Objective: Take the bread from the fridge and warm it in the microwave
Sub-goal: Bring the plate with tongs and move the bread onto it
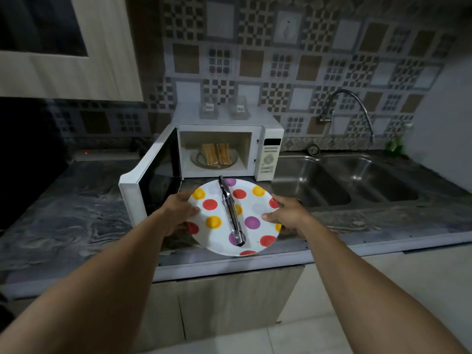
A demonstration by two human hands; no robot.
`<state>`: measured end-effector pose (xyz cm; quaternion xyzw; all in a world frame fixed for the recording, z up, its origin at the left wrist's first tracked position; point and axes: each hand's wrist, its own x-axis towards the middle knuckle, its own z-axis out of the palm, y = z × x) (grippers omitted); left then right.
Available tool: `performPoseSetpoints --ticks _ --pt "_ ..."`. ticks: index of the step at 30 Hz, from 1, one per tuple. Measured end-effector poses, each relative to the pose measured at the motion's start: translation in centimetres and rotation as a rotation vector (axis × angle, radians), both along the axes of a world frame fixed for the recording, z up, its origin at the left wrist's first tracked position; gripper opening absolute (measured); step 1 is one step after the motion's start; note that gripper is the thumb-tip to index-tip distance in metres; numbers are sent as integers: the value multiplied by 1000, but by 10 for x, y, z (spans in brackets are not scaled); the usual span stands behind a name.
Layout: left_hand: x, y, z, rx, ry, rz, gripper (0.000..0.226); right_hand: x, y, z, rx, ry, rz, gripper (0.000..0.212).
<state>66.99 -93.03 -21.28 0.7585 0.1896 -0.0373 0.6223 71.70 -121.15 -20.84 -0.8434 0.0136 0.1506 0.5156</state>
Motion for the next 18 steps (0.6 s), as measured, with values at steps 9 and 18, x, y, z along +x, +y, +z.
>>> performPoseSetpoints --ticks 9,18 --pt "88 23 -42 82 43 64 55 98 30 -41 -55 30 48 50" --pt "165 39 -91 173 114 37 58 181 48 -90 -112 21 75 68"
